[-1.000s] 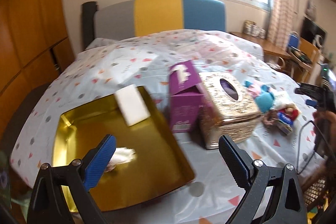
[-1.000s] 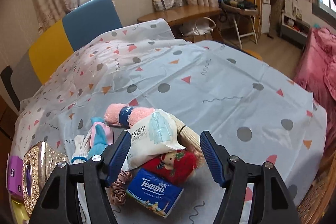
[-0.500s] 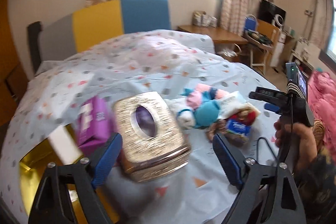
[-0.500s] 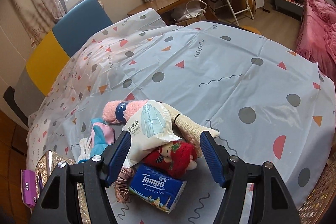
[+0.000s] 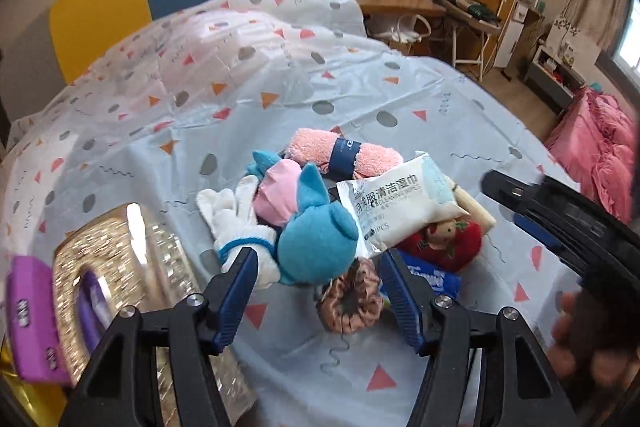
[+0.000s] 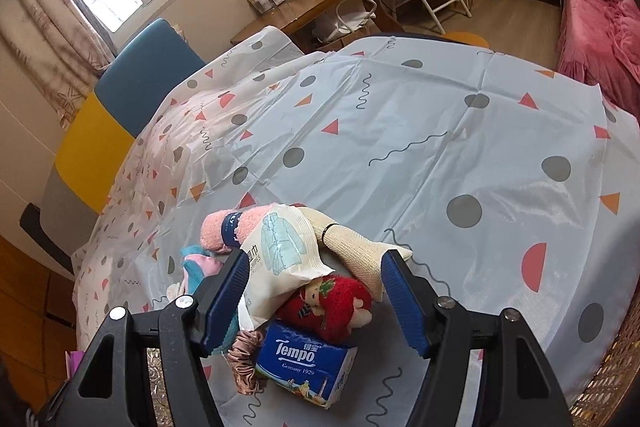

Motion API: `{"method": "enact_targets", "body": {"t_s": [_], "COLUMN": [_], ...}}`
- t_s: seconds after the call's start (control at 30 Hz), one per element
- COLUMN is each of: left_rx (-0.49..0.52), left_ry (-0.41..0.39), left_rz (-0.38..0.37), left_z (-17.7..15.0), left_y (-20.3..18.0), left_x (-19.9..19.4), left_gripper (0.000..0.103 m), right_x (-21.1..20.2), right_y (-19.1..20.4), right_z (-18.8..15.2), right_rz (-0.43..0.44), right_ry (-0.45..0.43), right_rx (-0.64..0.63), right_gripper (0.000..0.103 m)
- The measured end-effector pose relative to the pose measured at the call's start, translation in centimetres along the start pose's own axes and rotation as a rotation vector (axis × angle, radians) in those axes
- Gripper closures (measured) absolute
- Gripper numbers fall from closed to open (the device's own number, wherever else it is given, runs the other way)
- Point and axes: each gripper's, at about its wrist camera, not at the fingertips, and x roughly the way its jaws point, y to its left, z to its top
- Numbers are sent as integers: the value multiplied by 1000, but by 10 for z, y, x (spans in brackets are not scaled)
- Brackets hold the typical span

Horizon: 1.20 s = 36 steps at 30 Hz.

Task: Organize soft objects
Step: 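Move both grippers back over the pile of soft items, then grasp the blue plush cat with the left gripper, then carry the blue cat into the tray with the left gripper while the right grasps the white glove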

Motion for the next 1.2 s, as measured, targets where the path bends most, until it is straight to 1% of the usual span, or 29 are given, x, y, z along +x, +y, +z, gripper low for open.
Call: {"method": "enact_targets", "body": {"t_s": [0.07, 0.1, 0.17, 0.2, 0.23, 0.27, 0.3, 0.33, 0.4, 0.47, 0.53, 0.7, 0.77, 0.83, 0.93, 1.03, 1.1, 1.2], "left_rx": [-10, -12, -5, -8, -15, -32, -52, -60, -65, -78, -97, -124, -138, -151, -179, -214, -223, -237], "left_ry": [39, 64, 85, 96, 108, 128, 123, 99, 68, 30, -10, -126, -162, -204, -258, -290, -309, -331], "left_rz": [14, 16, 36, 43, 33, -4, -11, -11, -58, -74, -120, -172, -176, -178, -170, -163, -145, -142], "left_z": [7, 11, 17, 19, 20, 20, 19, 19, 16, 15, 15, 19, 18, 17, 10, 0, -11, -25], "left_y": [-1, -3, -4, -4, -3, -2, 0, 0, 0, 3, 9, 23, 31, 41, 61, 83, 96, 111], "left_x": [21, 33, 51, 59, 66, 73, 74, 71, 58, 43, 23, -32, -52, -73, -105, -128, -141, -157], "left_gripper": [33, 33, 33, 39, 48, 58, 60, 62, 64, 64, 64, 63, 63, 63, 63, 63, 63, 62], "right_x": [0, -1, -2, -3, -2, 0, 1, 3, 5, 5, 4, 7, 10, 13, 17, 20, 25, 33], "right_y": [-3, -4, -8, -11, -12, -13, -13, -13, -12, -12, -12, -13, -10, -3, 19, 39, 52, 73], "right_z": [0, 0, 1, 2, 2, 2, 3, 2, 2, 2, 2, 1, 0, -3, -9, -19, -26, -38], "right_rz": [6, 12, 16, 18, 22, 24, 25, 27, 26, 29, 29, 25, 41, 81, 131, 148, 169, 206], "right_ry": [3, 1, -6, -8, -6, 1, 9, 19, 27, 25, 22, 37, 55, 77, 109, 140, 180, 253], "right_rx": [14, 24, 44, 57, 67, 71, 73, 74, 71, 72, 75, 73, 60, 35, -63, -167, -218, -287], "right_gripper": [34, 34, 34, 34, 34, 34, 34, 34, 34, 34, 34, 34, 34, 34, 34, 34, 34, 41]}}
